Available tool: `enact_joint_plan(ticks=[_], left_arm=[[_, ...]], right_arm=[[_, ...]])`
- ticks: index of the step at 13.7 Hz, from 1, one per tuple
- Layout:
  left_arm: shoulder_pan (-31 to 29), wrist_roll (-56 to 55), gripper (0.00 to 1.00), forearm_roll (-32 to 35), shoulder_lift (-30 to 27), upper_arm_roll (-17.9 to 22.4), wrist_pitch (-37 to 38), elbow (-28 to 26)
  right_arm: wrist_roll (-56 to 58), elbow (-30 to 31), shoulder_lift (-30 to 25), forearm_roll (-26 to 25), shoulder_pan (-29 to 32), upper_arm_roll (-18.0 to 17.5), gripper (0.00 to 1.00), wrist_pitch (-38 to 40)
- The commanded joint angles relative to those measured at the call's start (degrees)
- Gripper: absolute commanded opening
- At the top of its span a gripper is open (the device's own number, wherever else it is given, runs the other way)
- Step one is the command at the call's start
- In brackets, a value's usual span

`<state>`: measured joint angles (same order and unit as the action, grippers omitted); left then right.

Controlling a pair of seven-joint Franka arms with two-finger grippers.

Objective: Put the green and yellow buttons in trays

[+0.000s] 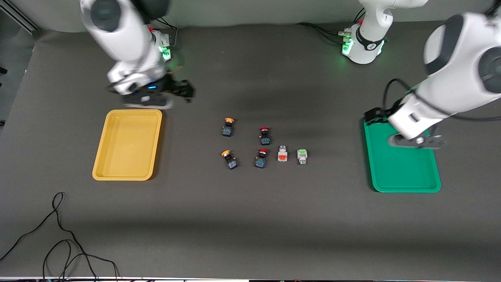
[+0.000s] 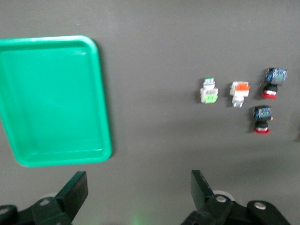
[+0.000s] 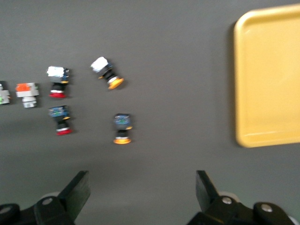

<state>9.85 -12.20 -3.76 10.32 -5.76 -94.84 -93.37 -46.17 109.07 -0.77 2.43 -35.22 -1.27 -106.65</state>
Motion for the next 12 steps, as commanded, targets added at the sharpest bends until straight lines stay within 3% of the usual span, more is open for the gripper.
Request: enact_joint_plan(ticks=[1, 4, 7, 9, 12], left_arm=[[5.42, -6.05, 0.98, -0.19, 5.84, 0.48, -8.21, -1.45], [7.90, -10.03, 0.99, -0.19, 14.08, 0.48, -16.93, -2.25], [9.57, -10.03, 0.99, -0.46, 21.30, 0.48, -23.35, -2.42], [9.57, -10.12, 0.99, -0.54, 24.12, 0.39, -24.51, -2.43], [9.57, -11.17, 0.99, -1.94, 25.98, -0.13, -25.56, -2.51]], right_arm=[[-11.71, -0.35, 3.66, -0.75, -7.39, 0.92, 1.00, -3.65], [-12.62, 2.18, 5.25, -3.12, -8.46, 0.83, 1.00, -8.02], [-12.54, 13.59, 5.61, -5.31, -8.38, 0.92, 1.00, -23.46], [-12.80, 18.27, 9.28, -7.17, -8.29, 1.00, 1.00, -33.58], [-12.80, 18.37, 17.36, -7.35, -8.11, 1.18, 1.00, -43.43]])
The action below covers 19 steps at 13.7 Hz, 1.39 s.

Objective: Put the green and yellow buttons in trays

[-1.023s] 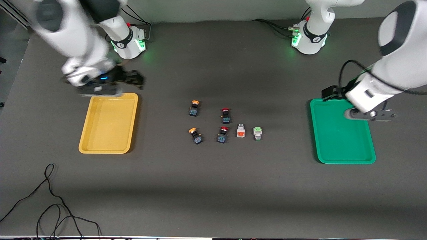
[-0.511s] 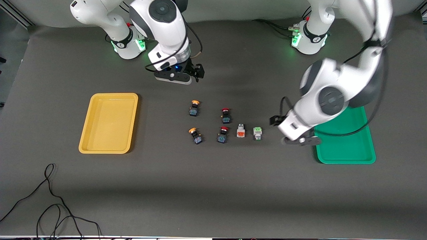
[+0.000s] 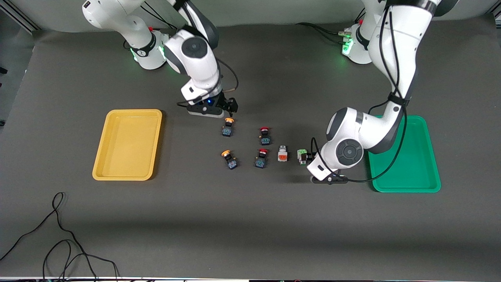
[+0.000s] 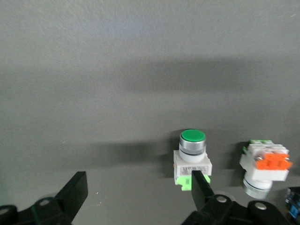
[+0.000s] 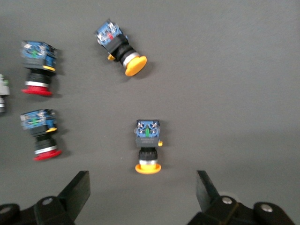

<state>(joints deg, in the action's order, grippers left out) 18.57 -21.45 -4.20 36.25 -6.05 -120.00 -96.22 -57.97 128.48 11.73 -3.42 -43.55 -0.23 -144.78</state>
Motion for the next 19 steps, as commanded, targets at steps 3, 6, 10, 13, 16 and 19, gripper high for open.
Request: enact_joint_plan(ticks=[3, 6, 10, 13, 16, 19], left_arm=[[2.69, -4.38, 0.98, -3.53, 0.57, -0.01, -0.67, 0.33], [5.06, -7.11, 0.98, -3.53, 2.15, -0.01, -4.78, -0.71], [6.13, -6.94, 0.96, -2.57, 2.42, 0.07, -12.26, -5.55], [6.22, -6.50, 0.76, -2.30, 1.89, 0.25, -12.36, -5.64], [6.13, -6.85, 0.16, -0.20, 1.45, 0.34, -12.53, -5.73], [6.04, -7.90, 0.00, -0.19, 1.02, 0.34, -13.24, -6.43]], right_arm=[[-0.92, -1.13, 12.51, -2.55, -0.22, 1.37, 1.00, -13.40], [-0.66, -2.18, 15.43, -3.61, -0.22, 1.37, 0.96, -14.57], [-0.39, -3.85, 15.35, -3.61, -0.13, 1.37, 0.31, -12.56], [0.13, -7.97, 13.95, -3.79, 0.04, 1.37, 0.22, -4.76], [3.98, -16.65, 9.03, -3.61, 0.31, 1.46, 0.22, 14.02], [8.90, -25.97, 6.21, -2.82, 0.66, 2.77, 0.22, 29.25]])
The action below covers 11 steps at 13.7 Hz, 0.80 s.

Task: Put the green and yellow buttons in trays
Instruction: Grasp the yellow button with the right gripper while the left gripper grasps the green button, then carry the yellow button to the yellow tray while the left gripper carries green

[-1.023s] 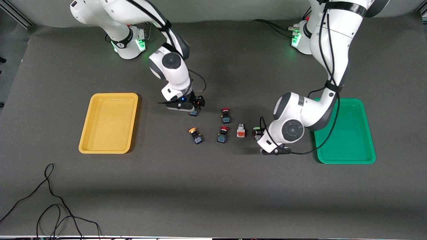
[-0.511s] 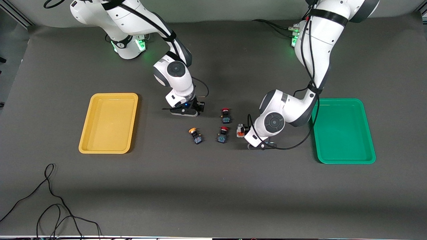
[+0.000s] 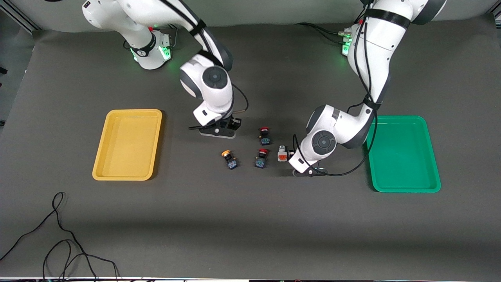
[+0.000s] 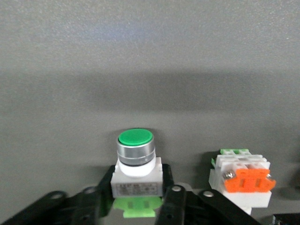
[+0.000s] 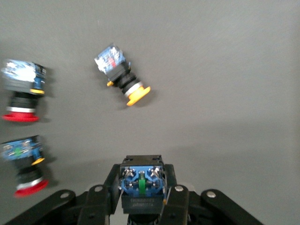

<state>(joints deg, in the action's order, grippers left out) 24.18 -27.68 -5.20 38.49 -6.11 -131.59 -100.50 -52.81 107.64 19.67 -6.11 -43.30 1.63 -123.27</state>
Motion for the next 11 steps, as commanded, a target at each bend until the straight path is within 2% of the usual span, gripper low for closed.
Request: enact_joint_plan(ticks=[1, 3, 5, 8, 11], left_arm=[[0.08, -1.67, 0.00, 0.80, -2.18, 0.39, -1.65, -2.59], [-0.80, -1.32, 0.00, 0.80, -5.25, 0.48, 0.53, -2.59], [-2.81, -0.89, 0.00, 0.80, -9.64, 0.48, 5.44, -2.24], [-5.46, 0.52, 0.00, 1.06, -17.72, 0.66, 15.18, -0.67], [-9.76, 3.40, 0.00, 4.48, -23.89, 0.66, 23.10, 1.00]], right_arm=[[6.90, -8.03, -2.35, 1.96, 0.58, 1.79, 0.22, 12.22], [16.73, -10.87, -4.54, 7.06, 1.20, 6.69, 0.22, 17.70], [29.98, -9.39, -6.83, 7.26, 1.20, 13.63, 0.22, 18.68], [54.59, -7.54, -8.06, 7.34, 1.20, 27.07, 0.22, 18.86], [68.77, -4.38, -9.64, 7.61, 1.20, 37.80, 0.22, 18.33]])
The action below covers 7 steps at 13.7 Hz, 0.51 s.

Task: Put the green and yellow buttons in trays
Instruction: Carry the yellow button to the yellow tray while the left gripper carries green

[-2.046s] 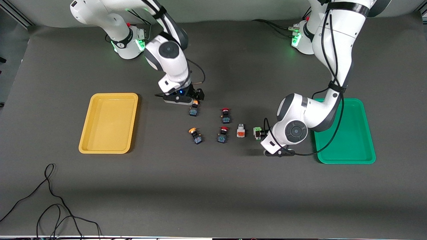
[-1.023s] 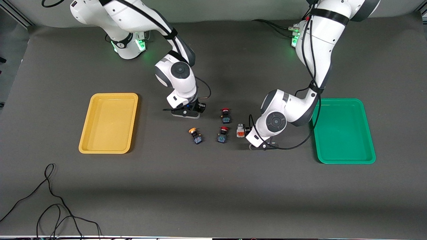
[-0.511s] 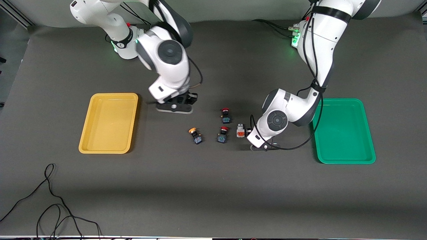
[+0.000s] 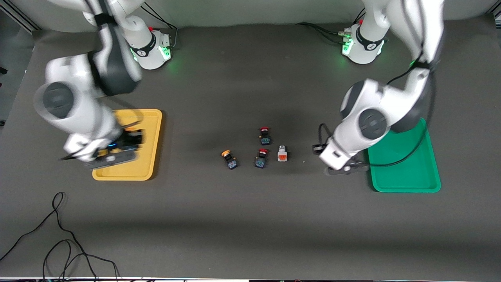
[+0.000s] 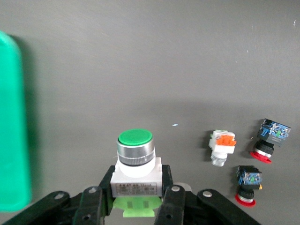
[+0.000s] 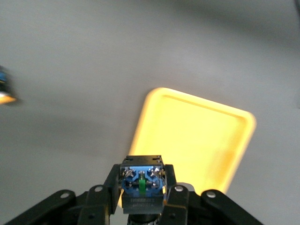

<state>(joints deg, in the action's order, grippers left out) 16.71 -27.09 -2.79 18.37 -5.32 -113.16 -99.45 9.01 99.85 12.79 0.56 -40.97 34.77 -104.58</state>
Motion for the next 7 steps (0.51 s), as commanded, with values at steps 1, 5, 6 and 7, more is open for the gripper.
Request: enact_joint_plan(ticks=[1, 5, 6, 7], left_arm=[[-4.13, 7.62, 0.00, 3.13, -4.39, -0.05, 8.09, 0.83], [-14.31, 24.06, 0.00, 6.11, -5.98, -0.13, 10.94, 0.84], [-17.56, 27.67, 0.00, 6.48, -5.63, -0.13, 10.42, 0.67], [-20.29, 32.32, 0.00, 6.57, -5.10, -0.13, 9.37, 0.49]], right_arm=[[8.90, 5.34, -3.73, 0.93, -1.21, 7.48, 0.22, -1.06], [13.64, 24.29, -9.53, 0.93, -1.21, 14.87, 0.22, -19.20], [14.62, 28.86, -9.54, 0.93, -1.13, 16.28, 0.22, -25.70], [15.33, 33.09, -8.75, 0.93, -0.95, 17.08, 0.22, -32.64]])
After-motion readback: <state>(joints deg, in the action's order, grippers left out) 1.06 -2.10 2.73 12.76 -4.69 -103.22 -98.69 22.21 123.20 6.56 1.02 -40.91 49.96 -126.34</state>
